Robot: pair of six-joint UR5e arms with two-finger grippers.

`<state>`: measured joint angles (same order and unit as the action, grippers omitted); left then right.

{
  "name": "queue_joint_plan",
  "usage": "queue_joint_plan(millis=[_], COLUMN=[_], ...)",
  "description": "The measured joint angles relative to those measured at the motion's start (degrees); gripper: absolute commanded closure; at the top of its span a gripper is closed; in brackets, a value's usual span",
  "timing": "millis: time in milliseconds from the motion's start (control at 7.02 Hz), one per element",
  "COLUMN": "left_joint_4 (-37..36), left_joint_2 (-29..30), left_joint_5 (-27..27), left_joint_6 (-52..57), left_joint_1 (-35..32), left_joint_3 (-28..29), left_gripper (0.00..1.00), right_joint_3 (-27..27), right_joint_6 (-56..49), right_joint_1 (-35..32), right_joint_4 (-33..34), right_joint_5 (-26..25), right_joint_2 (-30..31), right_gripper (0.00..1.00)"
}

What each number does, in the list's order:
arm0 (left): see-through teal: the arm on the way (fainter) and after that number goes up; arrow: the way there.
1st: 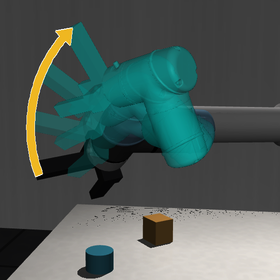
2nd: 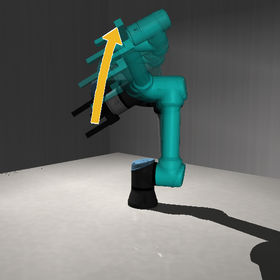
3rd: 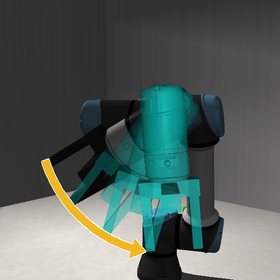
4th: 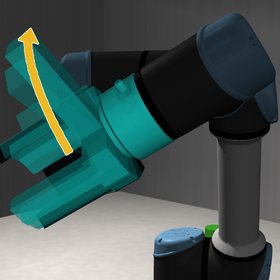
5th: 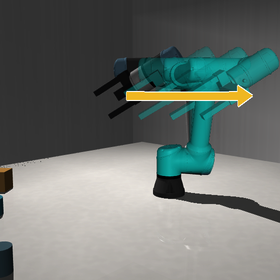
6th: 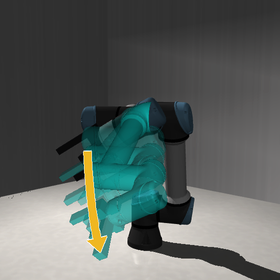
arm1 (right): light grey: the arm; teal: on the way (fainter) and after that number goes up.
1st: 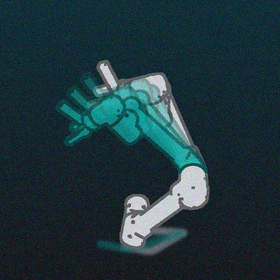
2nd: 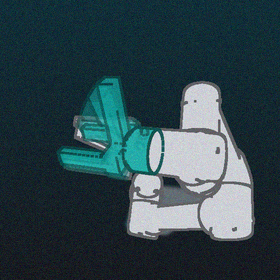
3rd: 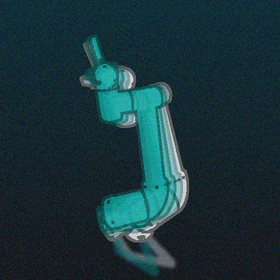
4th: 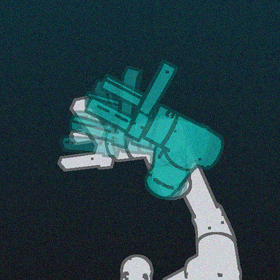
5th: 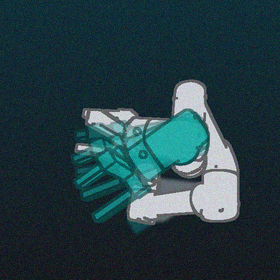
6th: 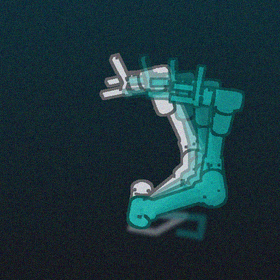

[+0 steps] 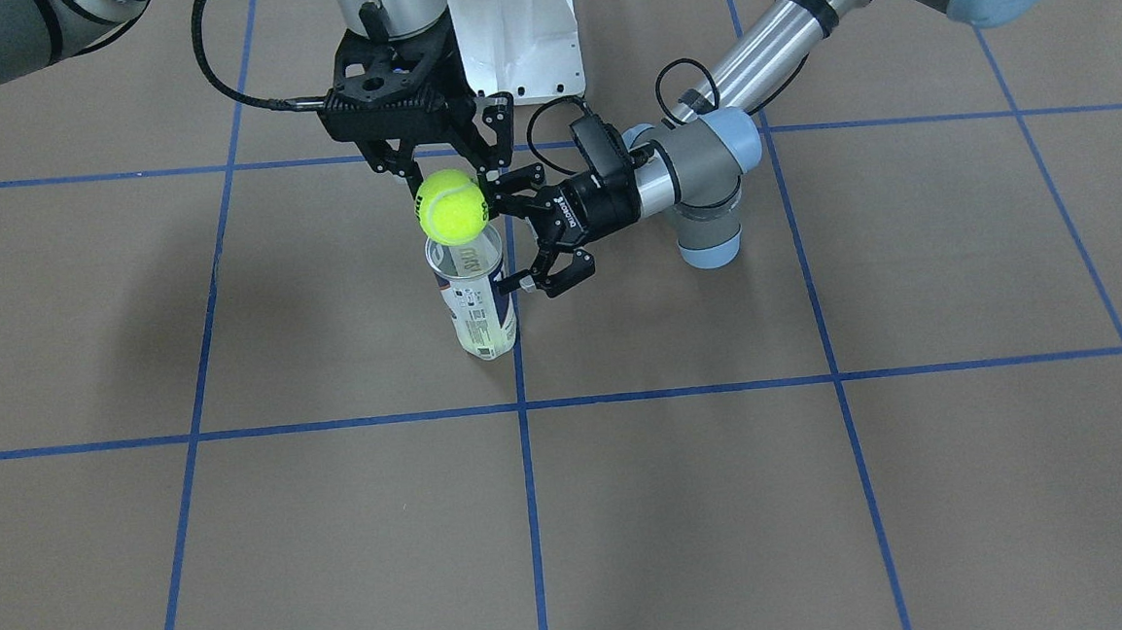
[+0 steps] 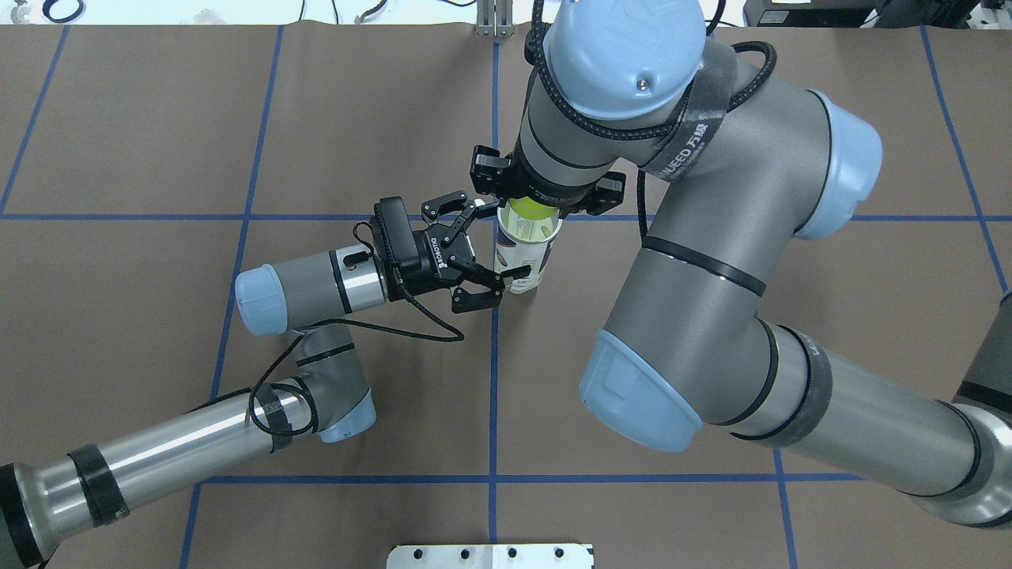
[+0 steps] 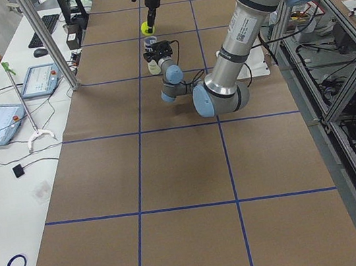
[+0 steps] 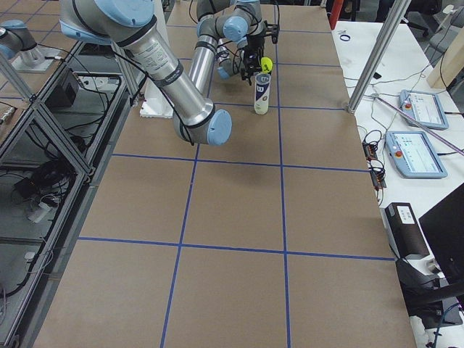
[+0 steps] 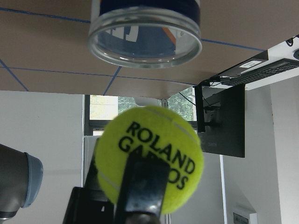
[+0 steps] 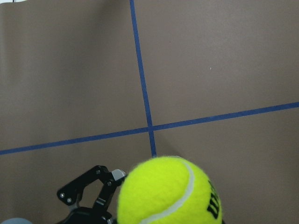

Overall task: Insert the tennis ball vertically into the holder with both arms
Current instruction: 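Lower the ball into the cup mouth and push it down with the right gripper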

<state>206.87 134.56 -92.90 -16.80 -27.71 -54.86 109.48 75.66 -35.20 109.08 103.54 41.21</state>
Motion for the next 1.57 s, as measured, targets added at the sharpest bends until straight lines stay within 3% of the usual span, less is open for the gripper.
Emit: queue_joint_plan(millis=[142, 285, 1139, 1282, 1424, 1566], left_joint_4=[-0.04, -0.04, 0.02, 0.02, 0.02, 0.02], left_joint_2=[0.0, 0.0, -0.04, -0.01, -0.01, 0.0], left_joint_5=[0.0, 0.0, 0.0, 0.0, 0.0, 0.0], left_joint_6=[0.03, 0.09, 0.09, 0.05, 0.03, 0.0], left_joint_1=[0.02, 0.02, 0.02, 0.03, 0.03, 0.02], left_joint_3=[0.01, 0.05, 0.06, 0.03, 0.03, 0.02], left_gripper=[0.01, 0.01, 0.01, 0.01, 0.01, 0.01], right_joint_3=[0.05, 0.12, 1.32, 1.62, 1.41, 0.84], right_joint_6=[0.01, 0.01, -0.09, -0.33, -0.7, -1.34], right_joint_1=[0.58, 0.81, 0.94, 0.93, 0.93, 0.92], right_joint_4=[0.84, 1.23, 1.41, 1.4, 1.38, 1.32], right_joint_5=[-0.4, -0.55, -0.16, -0.16, -0.31, -0.52], right_joint_2=[-0.01, -0.07, -0.22, -0.24, -0.21, -0.11], right_gripper=[0.3, 0.02, 0.01, 0.4, 0.99, 1.0])
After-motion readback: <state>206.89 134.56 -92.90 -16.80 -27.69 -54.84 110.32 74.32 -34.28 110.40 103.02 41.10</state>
